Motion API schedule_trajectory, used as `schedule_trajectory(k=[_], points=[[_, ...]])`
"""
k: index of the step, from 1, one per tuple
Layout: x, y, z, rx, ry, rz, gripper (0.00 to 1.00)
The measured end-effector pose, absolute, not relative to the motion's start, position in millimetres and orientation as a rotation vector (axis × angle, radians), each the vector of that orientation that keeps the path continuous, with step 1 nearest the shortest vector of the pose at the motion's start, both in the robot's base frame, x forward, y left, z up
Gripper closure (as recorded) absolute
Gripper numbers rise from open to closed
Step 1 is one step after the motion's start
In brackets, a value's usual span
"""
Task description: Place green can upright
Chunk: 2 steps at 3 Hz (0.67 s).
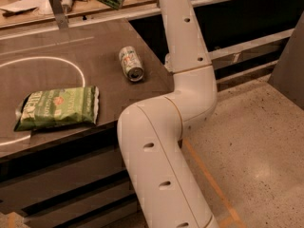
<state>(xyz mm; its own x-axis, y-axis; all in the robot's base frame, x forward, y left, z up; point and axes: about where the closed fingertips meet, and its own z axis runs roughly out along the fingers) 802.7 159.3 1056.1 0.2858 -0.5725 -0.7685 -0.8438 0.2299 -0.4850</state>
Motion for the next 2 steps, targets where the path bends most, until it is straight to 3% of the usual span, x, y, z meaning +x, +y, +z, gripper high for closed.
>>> schedule_trajectory(k=[2], points=[[796.7, 168.5, 1041.5, -1.502, 1.46, 0.282, 1.0]])
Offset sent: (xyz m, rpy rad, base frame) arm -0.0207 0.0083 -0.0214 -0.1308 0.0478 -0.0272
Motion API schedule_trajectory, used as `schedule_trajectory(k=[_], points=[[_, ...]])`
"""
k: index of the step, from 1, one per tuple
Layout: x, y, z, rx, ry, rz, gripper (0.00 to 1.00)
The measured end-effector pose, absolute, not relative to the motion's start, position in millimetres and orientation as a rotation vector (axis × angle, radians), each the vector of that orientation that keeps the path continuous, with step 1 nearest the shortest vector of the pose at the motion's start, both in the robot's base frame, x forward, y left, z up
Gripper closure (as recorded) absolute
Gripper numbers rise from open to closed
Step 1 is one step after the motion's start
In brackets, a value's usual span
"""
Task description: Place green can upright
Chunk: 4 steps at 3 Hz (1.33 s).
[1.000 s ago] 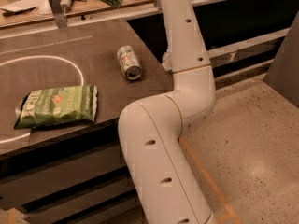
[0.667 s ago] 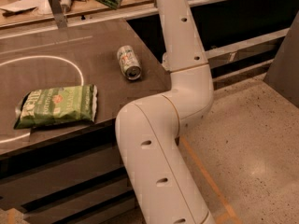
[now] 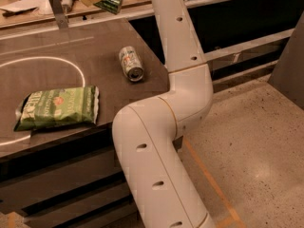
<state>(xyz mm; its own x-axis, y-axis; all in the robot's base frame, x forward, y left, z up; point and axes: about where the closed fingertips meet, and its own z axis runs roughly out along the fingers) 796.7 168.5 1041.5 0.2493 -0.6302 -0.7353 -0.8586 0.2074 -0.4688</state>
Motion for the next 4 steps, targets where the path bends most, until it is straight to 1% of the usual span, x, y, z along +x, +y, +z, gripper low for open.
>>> schedule_trajectory(k=[3, 4], points=[[785.5, 189.2, 1009.3, -1.621, 1.527, 0.17, 1.0], [785.5, 189.2, 1007.7, -1.624, 1.528, 0.159, 1.0]])
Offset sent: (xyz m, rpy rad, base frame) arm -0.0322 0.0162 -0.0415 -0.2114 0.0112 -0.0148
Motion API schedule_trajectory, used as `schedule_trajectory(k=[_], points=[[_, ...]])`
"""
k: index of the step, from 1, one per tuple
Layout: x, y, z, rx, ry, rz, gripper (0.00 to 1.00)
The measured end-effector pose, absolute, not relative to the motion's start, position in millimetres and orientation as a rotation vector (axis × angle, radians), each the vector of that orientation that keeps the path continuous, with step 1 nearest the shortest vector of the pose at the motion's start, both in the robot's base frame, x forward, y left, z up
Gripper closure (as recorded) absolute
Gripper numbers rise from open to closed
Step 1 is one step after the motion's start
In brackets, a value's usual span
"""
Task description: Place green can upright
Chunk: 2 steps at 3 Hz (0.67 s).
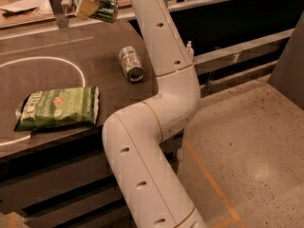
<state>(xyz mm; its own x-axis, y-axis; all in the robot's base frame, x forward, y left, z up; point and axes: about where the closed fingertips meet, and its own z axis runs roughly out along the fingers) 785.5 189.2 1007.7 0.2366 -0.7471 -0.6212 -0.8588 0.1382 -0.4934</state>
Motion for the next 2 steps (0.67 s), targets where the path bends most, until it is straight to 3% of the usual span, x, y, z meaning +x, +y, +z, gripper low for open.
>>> schedule_trajectory(k=[2], points=[[772.0, 180.1, 1012.1, -1.649, 1.51, 0.184, 1.0]])
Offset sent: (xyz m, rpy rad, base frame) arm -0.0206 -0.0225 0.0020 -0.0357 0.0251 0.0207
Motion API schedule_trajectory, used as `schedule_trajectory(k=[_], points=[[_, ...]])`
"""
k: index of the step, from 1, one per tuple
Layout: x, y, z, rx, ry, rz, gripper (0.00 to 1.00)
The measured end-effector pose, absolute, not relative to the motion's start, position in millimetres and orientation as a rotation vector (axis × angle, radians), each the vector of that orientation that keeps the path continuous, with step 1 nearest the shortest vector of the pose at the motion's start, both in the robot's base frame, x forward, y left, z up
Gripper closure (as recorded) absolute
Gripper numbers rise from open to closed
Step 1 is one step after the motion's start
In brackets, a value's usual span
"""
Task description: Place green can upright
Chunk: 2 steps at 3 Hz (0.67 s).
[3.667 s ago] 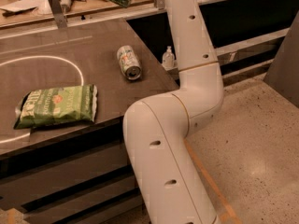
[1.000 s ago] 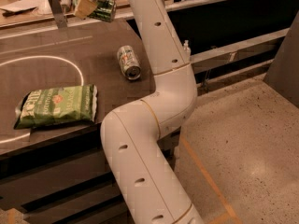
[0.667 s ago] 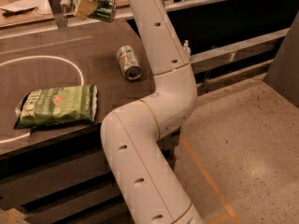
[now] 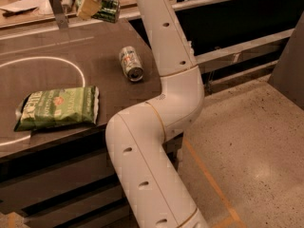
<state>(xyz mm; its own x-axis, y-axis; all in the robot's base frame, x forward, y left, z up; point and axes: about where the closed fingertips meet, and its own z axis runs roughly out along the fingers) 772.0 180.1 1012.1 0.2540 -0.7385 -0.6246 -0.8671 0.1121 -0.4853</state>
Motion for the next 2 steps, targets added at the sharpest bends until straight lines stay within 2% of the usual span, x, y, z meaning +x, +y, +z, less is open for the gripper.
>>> schedule_trajectory(k=[2], points=[[769.0, 186.3, 1010.7, -1.667, 1.499, 0.185, 1.0]])
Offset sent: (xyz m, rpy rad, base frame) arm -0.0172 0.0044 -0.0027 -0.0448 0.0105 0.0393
